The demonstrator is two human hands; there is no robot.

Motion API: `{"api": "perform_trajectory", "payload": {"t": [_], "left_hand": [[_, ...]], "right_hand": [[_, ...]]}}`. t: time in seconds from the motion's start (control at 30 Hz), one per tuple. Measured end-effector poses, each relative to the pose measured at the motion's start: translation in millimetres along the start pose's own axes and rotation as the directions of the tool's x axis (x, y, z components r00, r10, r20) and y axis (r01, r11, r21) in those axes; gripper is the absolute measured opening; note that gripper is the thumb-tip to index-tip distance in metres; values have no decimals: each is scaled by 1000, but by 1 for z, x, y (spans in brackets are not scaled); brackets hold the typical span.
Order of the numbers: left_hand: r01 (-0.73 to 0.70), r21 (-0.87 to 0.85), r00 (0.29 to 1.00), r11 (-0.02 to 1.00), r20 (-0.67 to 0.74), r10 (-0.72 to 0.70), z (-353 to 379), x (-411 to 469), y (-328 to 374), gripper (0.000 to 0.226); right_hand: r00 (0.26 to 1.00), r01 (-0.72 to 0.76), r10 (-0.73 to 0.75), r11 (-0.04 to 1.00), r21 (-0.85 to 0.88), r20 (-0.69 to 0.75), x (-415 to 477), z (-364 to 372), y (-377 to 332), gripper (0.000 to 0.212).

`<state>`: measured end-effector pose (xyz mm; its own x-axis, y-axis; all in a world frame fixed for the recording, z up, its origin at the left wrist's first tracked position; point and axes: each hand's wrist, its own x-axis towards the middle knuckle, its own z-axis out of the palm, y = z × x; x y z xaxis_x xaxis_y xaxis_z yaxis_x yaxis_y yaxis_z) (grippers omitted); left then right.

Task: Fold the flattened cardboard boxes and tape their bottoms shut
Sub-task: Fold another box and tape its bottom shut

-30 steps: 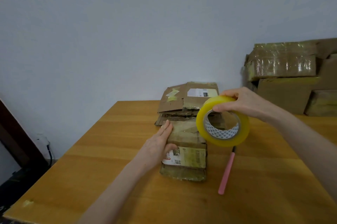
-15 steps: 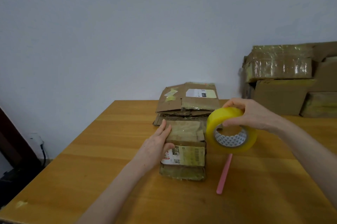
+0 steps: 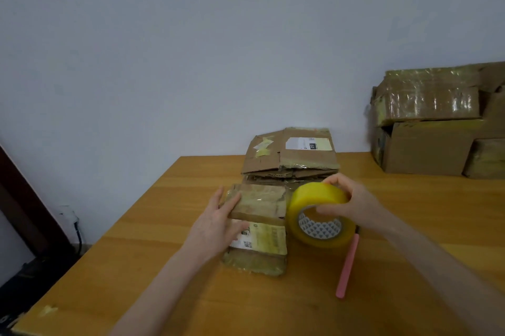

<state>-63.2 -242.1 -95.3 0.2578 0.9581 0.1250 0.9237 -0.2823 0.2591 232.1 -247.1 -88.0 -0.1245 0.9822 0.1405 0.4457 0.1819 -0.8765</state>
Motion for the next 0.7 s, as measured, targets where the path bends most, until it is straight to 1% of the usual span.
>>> {"api": "perform_trajectory", "payload": {"t": [0.03,0.07,0.1,0.13,0.2,0.27,0.3,0.33,0.4,0.43,0.53,0.6,0.7], "left_hand": [[-13,195,1000,981,9,11,-3,2,8,78],[-53,338,998,940,6,55,-5,4,19,82],[-109,408,993,906,14,113,-5,6,33,83],[-169,428,985,888,35,171,-2,7,47,80],[-284,390,958,876,68,280,11,8,71,71],[-352,369,929,860,25,369,21,8,84,66],[-346,358,929,867,-1,371,21,8,85,65],[-313,328,941,891,-17,337,21,10,82,65],[-216,274,973,937,-16,229,20,15,68,68],[-195,291,978,937,-11,207,19,17,62,71],[-215,356,974,909,15,225,21,20,50,80],[-218,362,973,906,5,232,22,20,50,80],[-228,384,969,895,1,246,21,22,51,73]], "right_hand": [[1000,-1,1,1000,-4,11,-2,0,3,43],[1000,1,-1,1000,-3,14,-3,0,6,43],[1000,7,-7,1000,-9,14,-4,-1,7,43],[1000,10,-10,1000,-21,11,-4,-1,8,42],[1000,13,-13,999,-47,5,-5,-5,10,42],[1000,27,-27,997,-78,-10,-7,-9,12,42],[999,33,-34,996,-81,-21,-7,-9,12,43],[999,38,-41,997,-71,-31,-7,-7,11,43],[998,47,-48,998,-36,-29,-6,0,4,46],[999,48,-48,999,-14,-21,-5,4,1,49],[1000,2,-2,997,83,0,-5,12,3,58],[1000,-25,25,993,118,-4,-11,12,8,49],[1000,2,-1,999,44,-22,-15,11,6,39]]}}
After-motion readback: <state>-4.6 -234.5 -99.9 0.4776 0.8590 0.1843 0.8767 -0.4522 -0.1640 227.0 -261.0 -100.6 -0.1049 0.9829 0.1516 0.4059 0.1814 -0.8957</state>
